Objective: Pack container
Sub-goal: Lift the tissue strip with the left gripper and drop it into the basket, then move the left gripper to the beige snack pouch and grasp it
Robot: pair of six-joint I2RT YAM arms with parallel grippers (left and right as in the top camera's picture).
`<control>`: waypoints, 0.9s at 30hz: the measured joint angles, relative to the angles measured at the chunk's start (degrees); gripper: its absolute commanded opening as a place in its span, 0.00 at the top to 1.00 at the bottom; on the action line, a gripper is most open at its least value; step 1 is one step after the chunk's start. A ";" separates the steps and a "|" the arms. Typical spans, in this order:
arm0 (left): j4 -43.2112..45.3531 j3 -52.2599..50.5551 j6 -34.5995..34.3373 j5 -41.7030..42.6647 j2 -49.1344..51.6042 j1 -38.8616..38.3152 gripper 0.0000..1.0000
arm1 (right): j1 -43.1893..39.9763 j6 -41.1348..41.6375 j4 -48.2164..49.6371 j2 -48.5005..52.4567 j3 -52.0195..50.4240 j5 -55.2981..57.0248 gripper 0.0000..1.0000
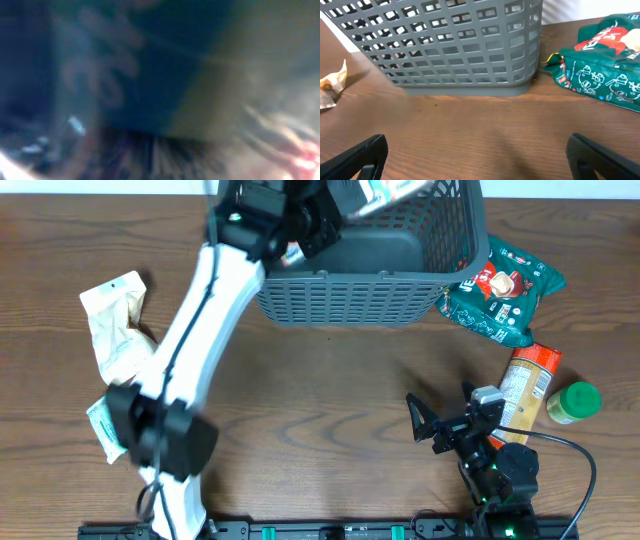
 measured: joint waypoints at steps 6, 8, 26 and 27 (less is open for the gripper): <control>-1.66 -0.66 1.55 -1.14 5.16 0.28 0.73 | 0.00 0.00 0.07 0.00 0.00 -0.50 0.01; -1.68 -0.66 1.97 -1.18 5.11 0.28 0.67 | 0.00 0.00 0.07 0.00 0.00 -0.55 0.01; -3.52 -0.59 2.19 -3.78 4.11 0.28 0.02 | 0.00 0.00 0.07 0.00 0.00 -0.57 0.01; -3.34 -0.59 2.19 -4.70 3.52 0.28 0.01 | 0.00 0.00 0.07 0.00 0.00 -0.57 0.01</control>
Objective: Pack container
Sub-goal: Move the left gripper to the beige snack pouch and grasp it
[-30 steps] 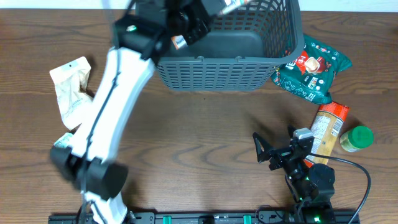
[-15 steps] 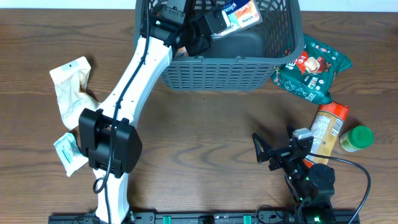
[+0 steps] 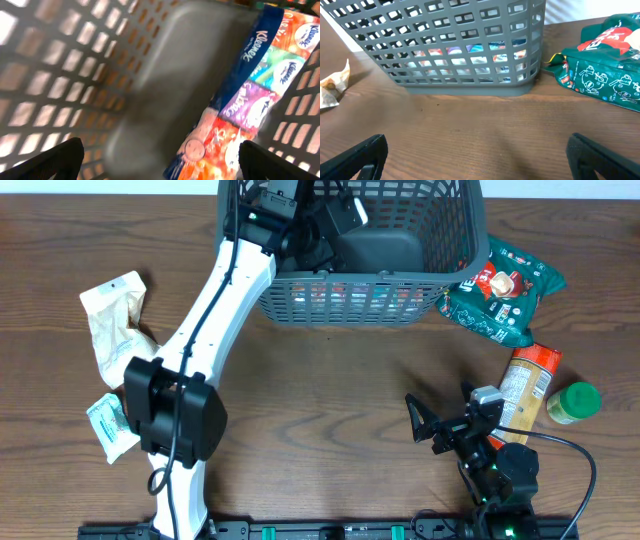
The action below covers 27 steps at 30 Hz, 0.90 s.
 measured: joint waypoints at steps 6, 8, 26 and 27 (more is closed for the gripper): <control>2.86 -0.02 -0.31 -4.31 -8.66 0.85 0.01 | 0.00 0.00 0.02 0.00 0.00 0.00 0.01; 4.00 0.04 -2.03 -6.51 -13.27 1.92 0.01 | 0.00 0.00 0.00 0.00 0.00 0.00 0.01; -26.99 0.26 -35.15 -14.38 -23.96 38.64 0.01 | 0.00 0.00 0.02 0.00 0.00 -0.13 0.01; -27.47 -0.39 -35.85 -13.70 -23.78 39.82 0.01 | 0.00 0.00 0.02 0.00 0.00 -0.15 0.01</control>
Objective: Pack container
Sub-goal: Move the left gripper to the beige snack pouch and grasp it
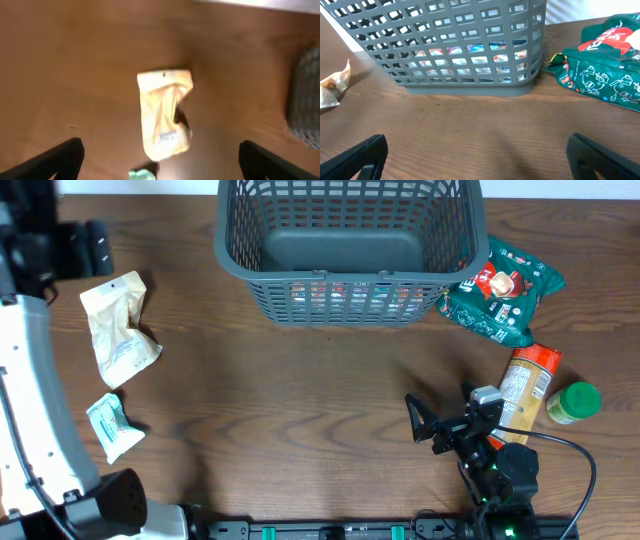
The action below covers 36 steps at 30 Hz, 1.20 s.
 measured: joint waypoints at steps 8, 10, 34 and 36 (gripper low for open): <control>5.60 -12.85 -1.90 3.37 4.44 5.18 0.01 | 0.00 0.00 0.00 0.00 0.00 -0.02 0.01; 8.76 -17.20 -2.38 3.76 6.86 5.27 0.01 | 0.00 0.00 -0.02 0.00 0.00 -0.02 0.01; 23.71 -27.10 -3.23 6.93 27.45 5.25 0.02 | 0.00 0.00 0.13 0.00 0.00 -1.81 0.01; 23.80 -27.10 -3.23 6.95 27.56 5.25 0.05 | 0.00 0.00 0.13 0.00 0.00 -1.92 0.01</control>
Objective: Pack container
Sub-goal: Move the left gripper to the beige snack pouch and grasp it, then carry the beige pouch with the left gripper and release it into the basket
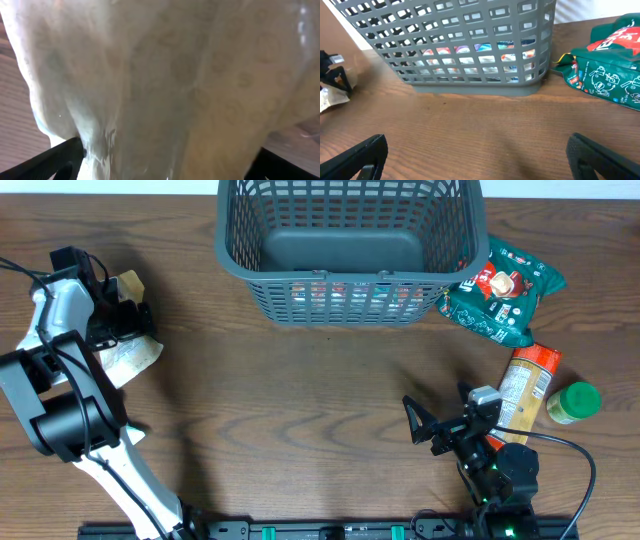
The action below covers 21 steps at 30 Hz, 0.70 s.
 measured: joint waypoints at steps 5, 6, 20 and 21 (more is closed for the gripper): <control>0.02 0.00 -0.55 -0.02 0.04 0.00 0.63 | 0.00 0.02 0.02 0.00 0.00 -0.31 0.01; 0.02 0.00 -0.48 -0.02 0.04 0.00 0.70 | 0.00 0.00 0.02 0.00 0.00 -0.31 0.01; -3.65 0.26 -0.96 -0.02 -3.50 -0.57 0.94 | 0.00 0.02 0.04 0.00 0.00 -0.37 0.01; -4.00 0.35 -0.96 -0.02 -4.72 -0.83 0.94 | 0.00 0.02 0.02 0.00 0.00 -0.39 0.01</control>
